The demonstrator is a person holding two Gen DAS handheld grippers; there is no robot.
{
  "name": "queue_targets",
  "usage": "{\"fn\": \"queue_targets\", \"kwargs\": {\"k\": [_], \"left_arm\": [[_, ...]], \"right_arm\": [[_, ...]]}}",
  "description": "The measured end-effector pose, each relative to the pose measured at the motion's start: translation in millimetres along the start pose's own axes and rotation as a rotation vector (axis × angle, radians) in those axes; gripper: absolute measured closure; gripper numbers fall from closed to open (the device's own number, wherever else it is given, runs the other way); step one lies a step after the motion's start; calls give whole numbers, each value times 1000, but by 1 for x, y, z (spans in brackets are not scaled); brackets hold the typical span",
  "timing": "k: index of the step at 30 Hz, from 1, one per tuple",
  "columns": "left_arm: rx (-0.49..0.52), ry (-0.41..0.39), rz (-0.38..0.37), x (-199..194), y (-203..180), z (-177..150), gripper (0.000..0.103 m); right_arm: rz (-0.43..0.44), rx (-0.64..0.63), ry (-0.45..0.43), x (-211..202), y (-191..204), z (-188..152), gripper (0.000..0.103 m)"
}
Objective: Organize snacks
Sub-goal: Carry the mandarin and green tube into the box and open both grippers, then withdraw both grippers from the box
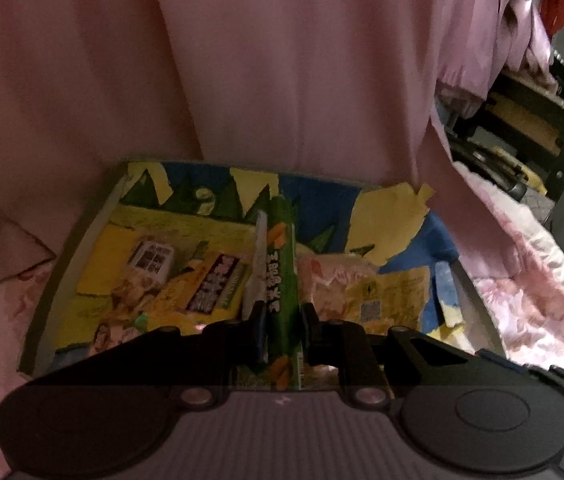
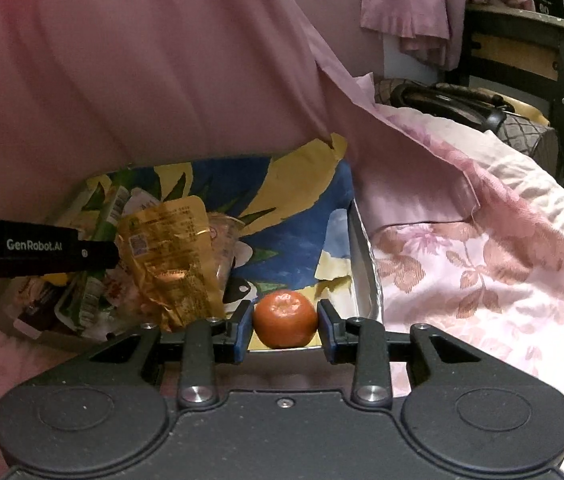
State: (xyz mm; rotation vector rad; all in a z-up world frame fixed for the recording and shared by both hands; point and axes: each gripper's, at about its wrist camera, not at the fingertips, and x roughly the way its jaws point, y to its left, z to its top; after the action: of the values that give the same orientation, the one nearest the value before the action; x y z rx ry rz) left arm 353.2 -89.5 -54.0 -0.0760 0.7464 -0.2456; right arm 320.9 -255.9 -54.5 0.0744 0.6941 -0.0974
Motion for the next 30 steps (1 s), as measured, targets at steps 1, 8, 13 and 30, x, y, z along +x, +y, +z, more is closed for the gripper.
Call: {"fn": "queue_targets", "kwargs": {"k": [1,8,13,30], "left_arm": [[0,8,5,1,-1,0,84],[-21,-19,15,-13,1,-3,63],[-37,-75,32,-42,3,0,40],[-29,-342,95,-207,-5,-19,0]], "right_arm": [[2,4,2,0,0,0,65],[5,31,0,-6,-3,3,52],[3,76,-34,-23,-9,11,39],[102,-41,-307,-173,-1,20,1]]}}
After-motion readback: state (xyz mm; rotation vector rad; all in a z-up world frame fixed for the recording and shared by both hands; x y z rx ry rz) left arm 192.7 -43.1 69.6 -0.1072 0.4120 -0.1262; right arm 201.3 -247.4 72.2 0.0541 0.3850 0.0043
